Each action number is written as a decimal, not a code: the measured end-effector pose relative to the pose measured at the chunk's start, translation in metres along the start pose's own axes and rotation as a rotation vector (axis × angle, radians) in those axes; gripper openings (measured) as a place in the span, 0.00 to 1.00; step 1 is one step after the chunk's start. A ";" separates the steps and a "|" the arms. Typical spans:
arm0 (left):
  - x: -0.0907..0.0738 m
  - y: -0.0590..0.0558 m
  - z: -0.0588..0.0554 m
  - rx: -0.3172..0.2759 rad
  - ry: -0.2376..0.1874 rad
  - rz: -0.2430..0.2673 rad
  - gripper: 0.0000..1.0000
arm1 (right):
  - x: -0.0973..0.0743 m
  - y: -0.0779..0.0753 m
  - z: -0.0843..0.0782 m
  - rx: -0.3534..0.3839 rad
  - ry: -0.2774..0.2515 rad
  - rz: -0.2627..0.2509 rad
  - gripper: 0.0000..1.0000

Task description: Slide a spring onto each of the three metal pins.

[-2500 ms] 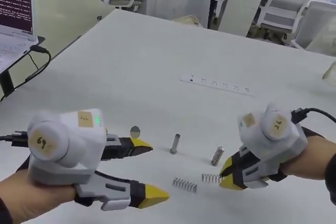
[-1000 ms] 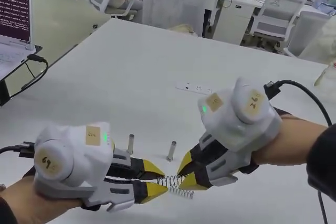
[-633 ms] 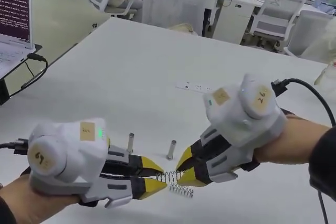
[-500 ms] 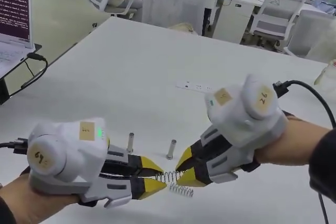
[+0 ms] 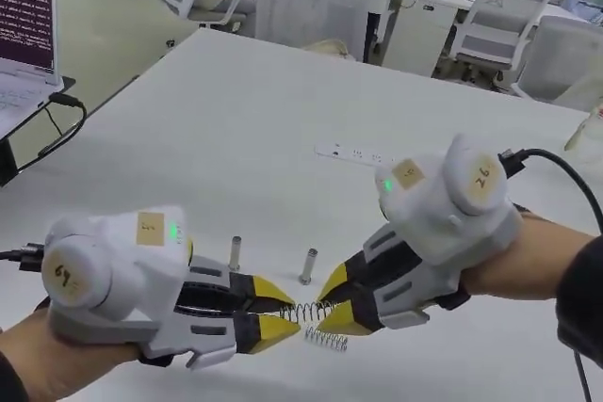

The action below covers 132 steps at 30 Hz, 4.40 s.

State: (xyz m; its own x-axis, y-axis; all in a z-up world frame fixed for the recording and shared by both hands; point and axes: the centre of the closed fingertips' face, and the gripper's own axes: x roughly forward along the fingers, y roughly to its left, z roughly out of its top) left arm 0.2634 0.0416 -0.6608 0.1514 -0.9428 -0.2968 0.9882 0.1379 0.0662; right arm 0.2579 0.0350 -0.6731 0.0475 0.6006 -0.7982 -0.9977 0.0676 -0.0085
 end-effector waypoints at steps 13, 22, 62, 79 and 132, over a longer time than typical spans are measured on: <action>0.000 0.002 -0.001 -0.008 -0.001 0.009 0.02 | -0.008 0.001 0.013 0.002 -0.033 -0.009 0.08; -0.001 0.002 -0.003 -0.007 0.006 0.011 0.02 | -0.010 0.002 0.026 -0.007 -0.044 -0.014 0.08; 0.001 0.006 -0.002 0.009 -0.014 0.029 0.03 | -0.008 -0.002 0.033 -0.080 0.178 0.002 0.07; 0.006 0.006 -0.002 0.012 -0.013 0.020 0.03 | -0.006 -0.002 0.038 -0.091 0.183 0.012 0.07; -0.045 0.041 -0.057 -0.079 0.062 0.250 0.62 | -0.024 -0.062 0.014 -0.022 0.229 -0.090 0.07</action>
State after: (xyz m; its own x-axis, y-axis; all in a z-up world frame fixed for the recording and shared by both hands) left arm 0.2981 0.1069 -0.6990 0.3893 -0.8567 -0.3385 0.9183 0.3895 0.0705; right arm 0.3199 0.0278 -0.6447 0.1261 0.3961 -0.9095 -0.9909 0.0941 -0.0964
